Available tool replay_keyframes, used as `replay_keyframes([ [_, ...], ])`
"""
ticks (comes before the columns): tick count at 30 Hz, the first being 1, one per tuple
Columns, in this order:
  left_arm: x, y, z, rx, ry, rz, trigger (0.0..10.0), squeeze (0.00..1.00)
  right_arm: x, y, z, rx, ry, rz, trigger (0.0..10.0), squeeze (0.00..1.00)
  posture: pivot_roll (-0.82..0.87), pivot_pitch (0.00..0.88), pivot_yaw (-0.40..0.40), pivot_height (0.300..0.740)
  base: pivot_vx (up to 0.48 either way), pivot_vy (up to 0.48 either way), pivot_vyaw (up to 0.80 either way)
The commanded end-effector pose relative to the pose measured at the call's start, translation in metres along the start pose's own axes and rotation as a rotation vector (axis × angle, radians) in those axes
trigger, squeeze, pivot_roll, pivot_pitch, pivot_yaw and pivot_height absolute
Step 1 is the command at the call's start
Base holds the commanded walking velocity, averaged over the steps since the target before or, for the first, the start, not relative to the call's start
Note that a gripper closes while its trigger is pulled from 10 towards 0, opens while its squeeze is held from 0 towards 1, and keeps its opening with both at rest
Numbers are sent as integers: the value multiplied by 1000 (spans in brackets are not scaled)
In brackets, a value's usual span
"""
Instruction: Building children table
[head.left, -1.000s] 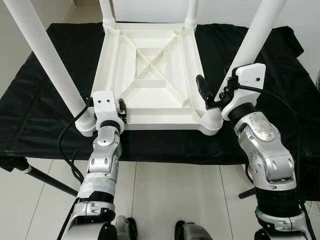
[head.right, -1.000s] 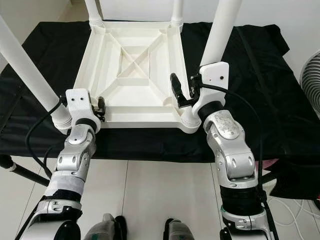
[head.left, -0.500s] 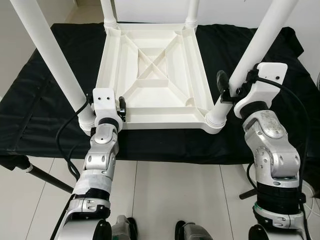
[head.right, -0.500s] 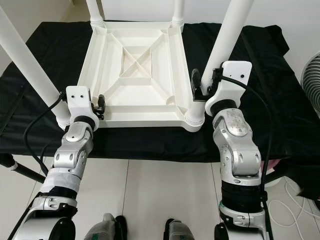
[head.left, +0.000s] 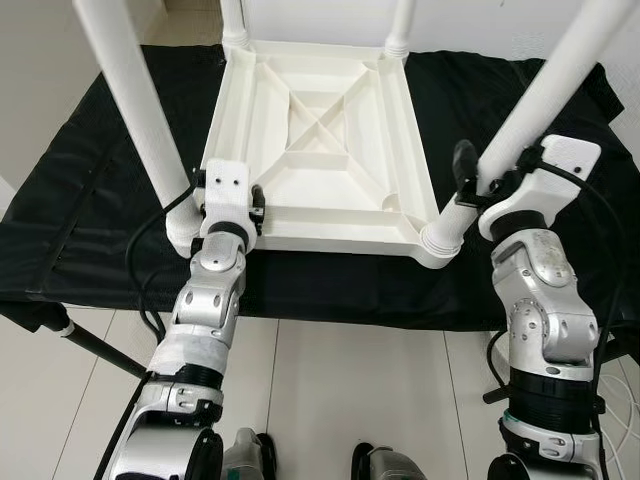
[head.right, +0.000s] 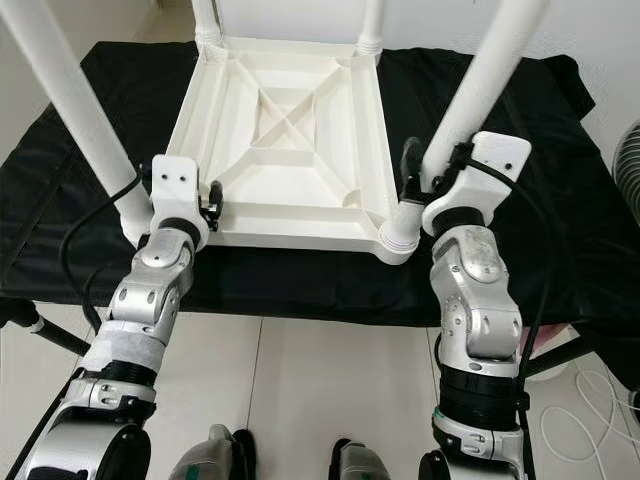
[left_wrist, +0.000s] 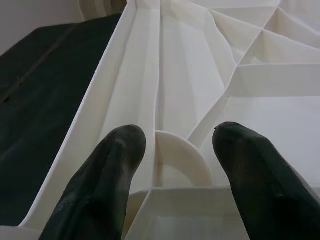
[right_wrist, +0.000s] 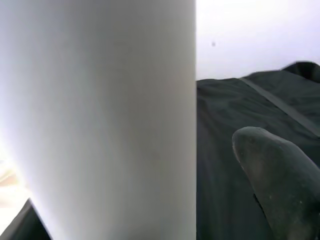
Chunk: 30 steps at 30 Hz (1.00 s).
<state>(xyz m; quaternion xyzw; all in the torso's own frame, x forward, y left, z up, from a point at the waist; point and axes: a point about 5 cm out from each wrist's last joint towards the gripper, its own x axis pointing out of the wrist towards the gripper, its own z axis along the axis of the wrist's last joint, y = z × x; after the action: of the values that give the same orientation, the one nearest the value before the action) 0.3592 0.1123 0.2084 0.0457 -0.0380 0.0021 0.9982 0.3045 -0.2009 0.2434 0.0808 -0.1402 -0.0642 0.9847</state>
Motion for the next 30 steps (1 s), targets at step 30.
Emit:
replay_keyframes([
  [30, 8, -59, 124, 34, -197, -206, 10000, 0, -40, -12, -168, 627, 642, -277, 0, 0, -29, 208, 193, 740, 0, 0, 0],
])
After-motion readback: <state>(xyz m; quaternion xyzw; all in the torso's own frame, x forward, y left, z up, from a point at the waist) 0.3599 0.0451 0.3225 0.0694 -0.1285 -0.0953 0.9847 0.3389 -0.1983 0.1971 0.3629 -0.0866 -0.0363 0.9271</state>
